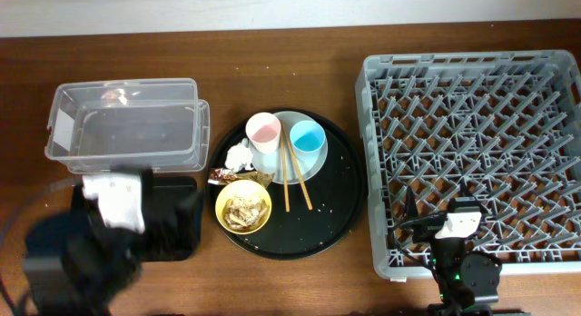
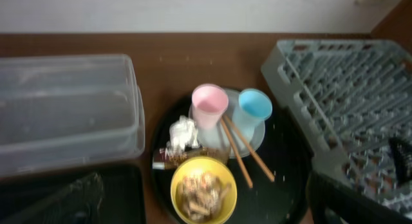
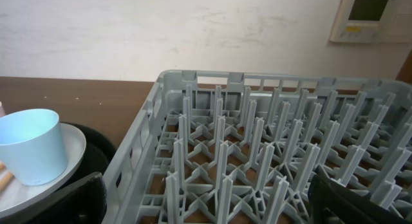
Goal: Sort waste into correct bins and load items into the dishwasher rack
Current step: 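Reach left gripper to the white tissue and grasp it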
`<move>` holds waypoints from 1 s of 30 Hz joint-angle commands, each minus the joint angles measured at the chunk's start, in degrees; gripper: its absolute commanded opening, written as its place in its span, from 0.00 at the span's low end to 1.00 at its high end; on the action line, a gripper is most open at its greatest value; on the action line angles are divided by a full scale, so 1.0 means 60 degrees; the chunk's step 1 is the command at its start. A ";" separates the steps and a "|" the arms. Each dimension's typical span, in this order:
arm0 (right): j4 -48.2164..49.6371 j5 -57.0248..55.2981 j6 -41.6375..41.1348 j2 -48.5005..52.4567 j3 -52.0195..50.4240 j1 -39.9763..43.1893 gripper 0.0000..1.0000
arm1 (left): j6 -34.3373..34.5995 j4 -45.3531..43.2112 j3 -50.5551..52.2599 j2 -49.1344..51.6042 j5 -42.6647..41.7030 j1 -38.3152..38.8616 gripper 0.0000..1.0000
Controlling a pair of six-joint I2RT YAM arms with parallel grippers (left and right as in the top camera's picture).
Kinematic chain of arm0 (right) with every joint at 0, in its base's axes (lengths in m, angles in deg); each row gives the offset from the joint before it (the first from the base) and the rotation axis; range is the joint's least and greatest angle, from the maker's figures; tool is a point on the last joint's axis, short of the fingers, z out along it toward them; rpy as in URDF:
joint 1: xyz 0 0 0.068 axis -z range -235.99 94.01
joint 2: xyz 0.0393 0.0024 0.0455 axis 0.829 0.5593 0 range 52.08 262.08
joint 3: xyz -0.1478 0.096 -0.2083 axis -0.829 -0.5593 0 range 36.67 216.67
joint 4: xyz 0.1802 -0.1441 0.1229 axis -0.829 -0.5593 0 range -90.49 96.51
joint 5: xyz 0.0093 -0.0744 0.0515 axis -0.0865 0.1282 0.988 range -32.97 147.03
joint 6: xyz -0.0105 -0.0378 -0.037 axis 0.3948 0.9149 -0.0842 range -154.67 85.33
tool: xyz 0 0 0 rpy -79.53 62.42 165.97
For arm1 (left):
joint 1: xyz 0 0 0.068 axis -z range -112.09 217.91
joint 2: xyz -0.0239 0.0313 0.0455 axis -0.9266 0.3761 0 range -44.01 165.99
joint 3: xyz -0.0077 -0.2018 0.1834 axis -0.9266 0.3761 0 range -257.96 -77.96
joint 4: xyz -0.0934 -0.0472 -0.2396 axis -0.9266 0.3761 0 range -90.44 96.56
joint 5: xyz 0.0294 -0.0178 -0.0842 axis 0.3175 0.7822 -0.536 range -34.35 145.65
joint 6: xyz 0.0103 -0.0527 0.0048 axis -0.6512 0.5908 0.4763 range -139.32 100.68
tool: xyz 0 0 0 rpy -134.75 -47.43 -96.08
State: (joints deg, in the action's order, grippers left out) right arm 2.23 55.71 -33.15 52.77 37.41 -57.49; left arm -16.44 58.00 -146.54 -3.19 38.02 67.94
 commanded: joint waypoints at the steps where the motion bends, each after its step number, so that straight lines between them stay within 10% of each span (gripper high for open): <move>1: -0.0044 -0.0113 -0.0007 -0.0055 -0.0069 -0.0062 0.99 | 0.0087 0.0135 -0.1224 0.1577 -0.0106 0.0029 1.00; 17: -0.0047 -0.0113 -0.0007 -0.0055 -0.0069 -0.0062 0.98 | 0.0415 0.0226 -0.1213 0.6124 0.1428 0.1614 0.64; 30: -0.0044 -0.0113 -0.0007 -0.0055 -0.0069 -0.0062 0.98 | 0.0415 -0.1115 -0.1213 1.0047 0.1668 0.2218 0.64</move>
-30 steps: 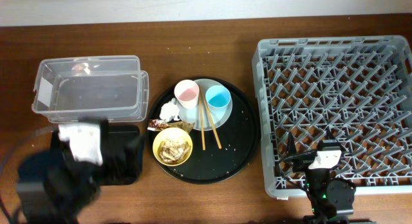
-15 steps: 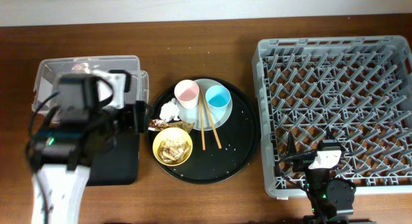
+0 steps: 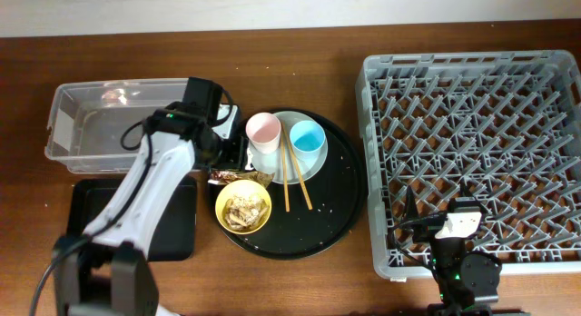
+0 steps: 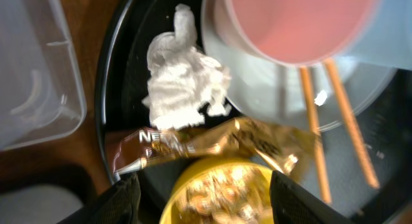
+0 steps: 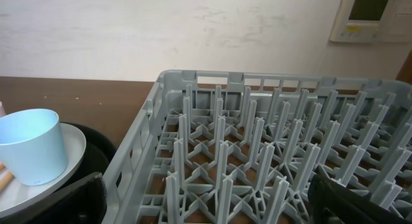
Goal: Sort waste into correct bins and load items into the dishwasher rack
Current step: 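Reach left gripper to the white tissue and grasp it, then carry tissue with left gripper into the clear bin and release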
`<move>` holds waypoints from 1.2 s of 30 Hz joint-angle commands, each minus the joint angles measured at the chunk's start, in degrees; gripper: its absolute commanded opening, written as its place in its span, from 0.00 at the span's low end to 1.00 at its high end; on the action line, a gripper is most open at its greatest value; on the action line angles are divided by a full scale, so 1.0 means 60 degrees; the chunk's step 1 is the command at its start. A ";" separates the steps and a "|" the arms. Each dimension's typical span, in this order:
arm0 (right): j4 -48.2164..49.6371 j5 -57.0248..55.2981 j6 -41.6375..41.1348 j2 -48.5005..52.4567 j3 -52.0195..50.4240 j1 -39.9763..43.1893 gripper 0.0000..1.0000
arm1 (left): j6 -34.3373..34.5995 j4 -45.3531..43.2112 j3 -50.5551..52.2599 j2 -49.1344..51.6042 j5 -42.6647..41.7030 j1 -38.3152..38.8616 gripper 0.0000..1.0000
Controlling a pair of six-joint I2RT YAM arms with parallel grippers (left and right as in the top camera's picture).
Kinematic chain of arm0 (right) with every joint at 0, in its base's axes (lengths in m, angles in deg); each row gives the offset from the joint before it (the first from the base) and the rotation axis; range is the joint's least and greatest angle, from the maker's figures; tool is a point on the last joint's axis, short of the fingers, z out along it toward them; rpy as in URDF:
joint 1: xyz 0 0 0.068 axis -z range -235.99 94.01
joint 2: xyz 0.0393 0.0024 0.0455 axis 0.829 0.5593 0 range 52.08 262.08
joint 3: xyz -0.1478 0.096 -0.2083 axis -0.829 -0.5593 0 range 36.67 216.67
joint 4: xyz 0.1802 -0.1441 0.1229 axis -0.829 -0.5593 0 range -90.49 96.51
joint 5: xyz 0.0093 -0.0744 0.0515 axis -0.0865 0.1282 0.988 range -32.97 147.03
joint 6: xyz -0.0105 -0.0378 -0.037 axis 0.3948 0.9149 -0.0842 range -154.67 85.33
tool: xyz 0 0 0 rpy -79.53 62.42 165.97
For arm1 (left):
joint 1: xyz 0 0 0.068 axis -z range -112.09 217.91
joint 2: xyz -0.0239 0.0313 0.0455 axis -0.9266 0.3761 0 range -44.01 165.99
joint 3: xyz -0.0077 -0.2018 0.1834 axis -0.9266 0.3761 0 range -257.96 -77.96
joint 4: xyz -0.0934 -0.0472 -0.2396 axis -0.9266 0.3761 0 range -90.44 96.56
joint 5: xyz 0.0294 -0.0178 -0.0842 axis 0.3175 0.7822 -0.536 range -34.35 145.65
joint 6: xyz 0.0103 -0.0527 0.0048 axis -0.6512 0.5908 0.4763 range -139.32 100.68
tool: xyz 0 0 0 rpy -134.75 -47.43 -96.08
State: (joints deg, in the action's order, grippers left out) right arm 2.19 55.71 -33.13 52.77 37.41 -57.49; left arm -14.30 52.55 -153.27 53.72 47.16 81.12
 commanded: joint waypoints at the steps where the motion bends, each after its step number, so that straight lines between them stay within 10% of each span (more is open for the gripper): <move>1: -0.0040 -0.0113 -0.0011 -0.0055 -0.0069 -0.0062 0.98 | 0.0058 -0.0375 -0.0091 0.0761 0.0149 0.0022 0.64; 11: -0.0040 -0.0113 -0.0011 -0.0055 -0.0069 -0.0062 0.98 | 0.0058 -0.1512 -0.0091 0.1774 0.0182 0.0022 0.59; 20: -0.0036 -0.0113 -0.0011 -0.0055 -0.0069 -0.0062 0.98 | 0.0055 -0.1428 -0.0095 0.1814 0.0637 0.0022 0.00; 36: -0.0040 -0.0113 -0.0011 -0.0055 -0.0069 -0.0062 0.98 | 0.0335 0.0896 -0.3191 -0.0106 0.2197 -0.0350 0.00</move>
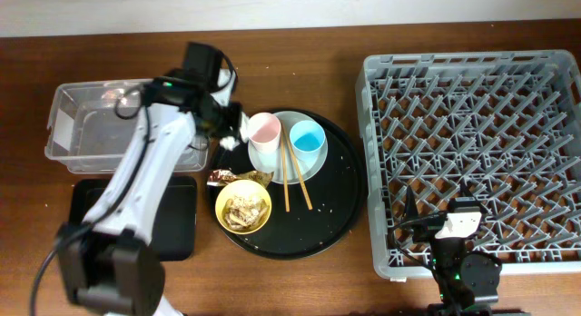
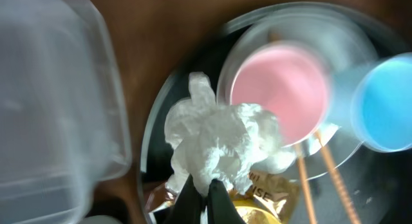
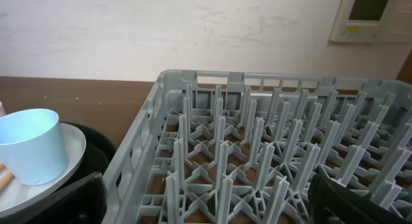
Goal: Sort waste into correct bins and load items into the dishwasher rack
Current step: 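Carry tissue with left gripper into the clear bin and release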
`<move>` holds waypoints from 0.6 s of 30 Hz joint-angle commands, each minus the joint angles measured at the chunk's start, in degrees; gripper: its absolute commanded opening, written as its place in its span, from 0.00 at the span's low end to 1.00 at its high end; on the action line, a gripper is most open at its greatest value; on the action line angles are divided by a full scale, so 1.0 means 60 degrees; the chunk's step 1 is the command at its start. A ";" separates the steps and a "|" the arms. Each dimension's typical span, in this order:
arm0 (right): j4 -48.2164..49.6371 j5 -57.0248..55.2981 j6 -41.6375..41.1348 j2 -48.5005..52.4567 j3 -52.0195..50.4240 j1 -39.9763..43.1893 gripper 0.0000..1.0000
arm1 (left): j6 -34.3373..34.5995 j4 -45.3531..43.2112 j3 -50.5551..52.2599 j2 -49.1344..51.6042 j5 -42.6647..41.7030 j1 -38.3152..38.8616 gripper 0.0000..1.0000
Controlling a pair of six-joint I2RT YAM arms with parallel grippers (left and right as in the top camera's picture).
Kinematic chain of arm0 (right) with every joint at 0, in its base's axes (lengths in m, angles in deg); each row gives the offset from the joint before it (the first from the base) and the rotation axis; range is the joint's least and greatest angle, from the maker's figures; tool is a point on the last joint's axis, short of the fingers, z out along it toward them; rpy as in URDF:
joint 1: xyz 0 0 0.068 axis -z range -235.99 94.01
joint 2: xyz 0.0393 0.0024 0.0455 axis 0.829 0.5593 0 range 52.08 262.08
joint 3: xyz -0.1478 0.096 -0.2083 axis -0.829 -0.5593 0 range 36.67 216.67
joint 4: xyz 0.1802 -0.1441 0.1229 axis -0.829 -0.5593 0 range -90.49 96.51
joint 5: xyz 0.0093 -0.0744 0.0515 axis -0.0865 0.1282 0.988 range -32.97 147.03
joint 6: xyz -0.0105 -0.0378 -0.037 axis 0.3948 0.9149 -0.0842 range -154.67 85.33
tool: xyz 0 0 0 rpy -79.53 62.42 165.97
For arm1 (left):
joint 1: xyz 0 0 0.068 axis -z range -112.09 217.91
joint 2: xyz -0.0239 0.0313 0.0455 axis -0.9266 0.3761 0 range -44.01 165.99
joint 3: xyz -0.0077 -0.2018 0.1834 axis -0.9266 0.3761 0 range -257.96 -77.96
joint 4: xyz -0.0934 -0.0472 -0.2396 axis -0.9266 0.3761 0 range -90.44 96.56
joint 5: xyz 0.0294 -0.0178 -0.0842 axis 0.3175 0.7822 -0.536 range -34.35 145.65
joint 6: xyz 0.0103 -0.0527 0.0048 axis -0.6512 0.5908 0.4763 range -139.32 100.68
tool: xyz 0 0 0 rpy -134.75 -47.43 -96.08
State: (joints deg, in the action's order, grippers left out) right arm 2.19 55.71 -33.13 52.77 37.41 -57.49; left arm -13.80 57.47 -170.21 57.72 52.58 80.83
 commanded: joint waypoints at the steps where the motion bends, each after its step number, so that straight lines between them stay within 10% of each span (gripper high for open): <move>1: -0.0036 -0.0113 -0.0011 -0.0055 -0.0069 -0.0062 0.98 | 0.0459 0.0087 -0.0368 -0.0878 0.1883 -0.0477 0.00; 14: -0.0040 -0.0113 -0.0011 -0.0055 -0.0069 -0.0062 0.98 | 0.1716 -0.0943 0.1049 -0.0645 0.2484 -0.2976 0.01; 16: -0.0040 -0.0113 -0.0011 -0.0055 -0.0069 -0.0062 0.98 | 0.1719 -0.1308 0.1308 -0.0532 0.2481 -0.3082 0.36; 18: -0.0040 -0.0113 -0.0011 -0.0055 -0.0069 -0.0062 0.98 | 0.1719 -0.1355 0.1315 -0.0415 0.2481 -0.3104 0.47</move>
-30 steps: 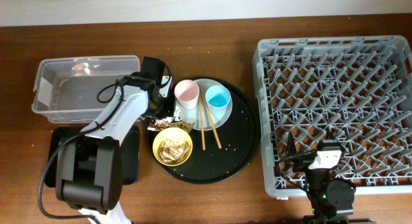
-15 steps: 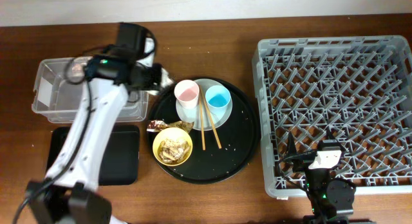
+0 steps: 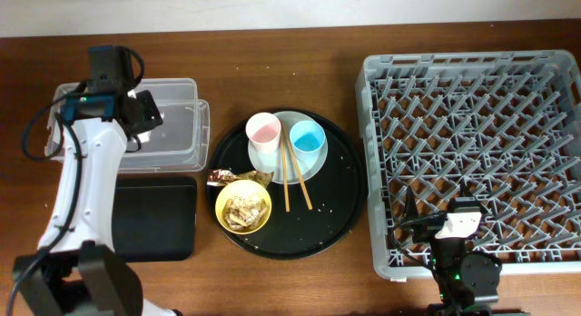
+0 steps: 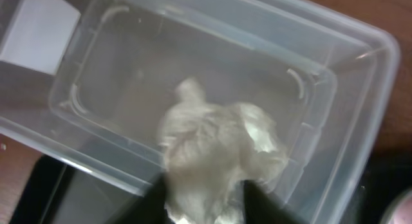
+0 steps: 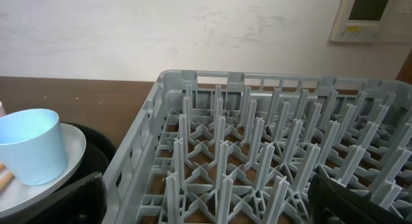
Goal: Sort waste into correct bins and load items into the dishwasher rack
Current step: 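Carry tissue with left gripper into the clear bin and release, then grasp the yellow bowl rim with the left gripper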
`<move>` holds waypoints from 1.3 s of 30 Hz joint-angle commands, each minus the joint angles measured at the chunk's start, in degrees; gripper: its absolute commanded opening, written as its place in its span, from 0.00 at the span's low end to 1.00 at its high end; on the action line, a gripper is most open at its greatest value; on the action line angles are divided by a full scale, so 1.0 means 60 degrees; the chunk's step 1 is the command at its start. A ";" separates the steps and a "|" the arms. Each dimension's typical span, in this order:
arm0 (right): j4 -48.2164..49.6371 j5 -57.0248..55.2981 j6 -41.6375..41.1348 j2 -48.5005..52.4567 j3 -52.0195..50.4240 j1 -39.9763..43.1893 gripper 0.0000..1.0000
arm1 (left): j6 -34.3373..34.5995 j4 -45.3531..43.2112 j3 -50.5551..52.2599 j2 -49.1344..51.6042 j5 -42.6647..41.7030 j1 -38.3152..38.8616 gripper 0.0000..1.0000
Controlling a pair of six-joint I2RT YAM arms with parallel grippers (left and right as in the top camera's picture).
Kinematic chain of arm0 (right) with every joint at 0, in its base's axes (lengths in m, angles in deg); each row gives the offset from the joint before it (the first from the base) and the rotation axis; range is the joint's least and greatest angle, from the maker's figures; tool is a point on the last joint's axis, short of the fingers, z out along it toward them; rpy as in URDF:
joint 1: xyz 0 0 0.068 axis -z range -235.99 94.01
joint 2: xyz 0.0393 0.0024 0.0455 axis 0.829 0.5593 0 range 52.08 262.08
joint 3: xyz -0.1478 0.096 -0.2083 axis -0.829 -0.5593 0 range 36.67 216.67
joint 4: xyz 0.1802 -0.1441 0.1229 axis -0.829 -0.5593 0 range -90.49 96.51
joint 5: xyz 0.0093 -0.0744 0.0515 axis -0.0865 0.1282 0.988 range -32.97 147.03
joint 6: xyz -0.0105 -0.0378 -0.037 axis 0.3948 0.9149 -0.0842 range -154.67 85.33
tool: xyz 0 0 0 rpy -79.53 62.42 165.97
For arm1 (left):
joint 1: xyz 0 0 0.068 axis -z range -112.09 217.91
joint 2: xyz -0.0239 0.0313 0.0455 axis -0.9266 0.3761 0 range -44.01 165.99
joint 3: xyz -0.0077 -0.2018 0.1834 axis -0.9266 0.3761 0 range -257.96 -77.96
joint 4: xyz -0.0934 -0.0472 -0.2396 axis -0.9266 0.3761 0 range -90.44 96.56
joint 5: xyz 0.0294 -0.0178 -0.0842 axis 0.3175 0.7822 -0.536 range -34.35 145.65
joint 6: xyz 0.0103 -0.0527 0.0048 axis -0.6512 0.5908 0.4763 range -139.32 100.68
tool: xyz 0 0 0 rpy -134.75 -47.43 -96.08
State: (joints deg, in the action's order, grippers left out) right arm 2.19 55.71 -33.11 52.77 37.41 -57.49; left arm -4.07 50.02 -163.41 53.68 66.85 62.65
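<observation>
My left gripper [image 3: 143,114] hangs over the clear plastic bin [image 3: 177,139], its fingers spread apart. The crumpled white tissue [image 4: 219,143] lies between them, over the bin's floor. On the black round tray [image 3: 338,202] stand a pink cup [image 3: 264,130], a blue cup [image 3: 308,136] on a pale plate, chopsticks [image 3: 289,175], a yellow bowl [image 3: 243,207] of scraps and a brown wrapper [image 3: 227,177]. My right gripper [image 5: 206,201] rests open at the near edge of the grey dishwasher rack [image 3: 472,125], holding nothing.
A black bin [image 3: 150,221] sits in front of the clear bin, left of the tray. Bare brown table runs along the back wall and between the tray and the rack.
My left gripper has moved from the tray's left edge to above the clear bin, carrying the tissue. Its fingers, then pinched on the tissue, now stand apart. The right arm is unchanged.
My left arm was low at the front left, with the tissue lying on the tray. Then its open gripper was over the tissue. Then it was shut on the tissue, lifted beside the pink cup. Now the tissue is over the clear bin, off the tray.
</observation>
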 commanded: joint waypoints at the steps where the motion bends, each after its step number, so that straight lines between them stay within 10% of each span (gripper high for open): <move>1: -0.0036 -0.0113 -0.0015 -0.0055 -0.0069 -0.0062 0.98 | 0.0098 -0.0127 0.0182 0.0280 0.0102 -0.0073 0.58; 4: -0.0040 -0.0113 -0.0015 -0.0055 -0.0069 -0.0062 0.98 | 0.0098 -0.0146 0.0164 0.0270 0.0102 -0.0073 0.76; 24: -0.0036 -0.0113 -0.0015 -0.0055 -0.0069 -0.0062 0.98 | 0.2973 0.2579 0.0761 -0.2495 -0.1545 0.2692 0.64; 27: -0.0040 -0.0113 -0.0015 -0.0055 -0.0069 -0.0062 0.98 | 0.3293 0.1716 0.1749 -0.2495 -0.1552 0.3071 0.46; 39: -0.0036 -0.0113 -0.0018 -0.0055 -0.0069 -0.0062 0.98 | 0.2014 0.0484 0.3610 -0.2488 -0.2656 0.4688 0.31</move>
State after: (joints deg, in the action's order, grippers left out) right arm 2.19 55.71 -33.13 52.77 37.41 -57.49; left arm 13.04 53.34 -142.30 38.86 53.28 86.84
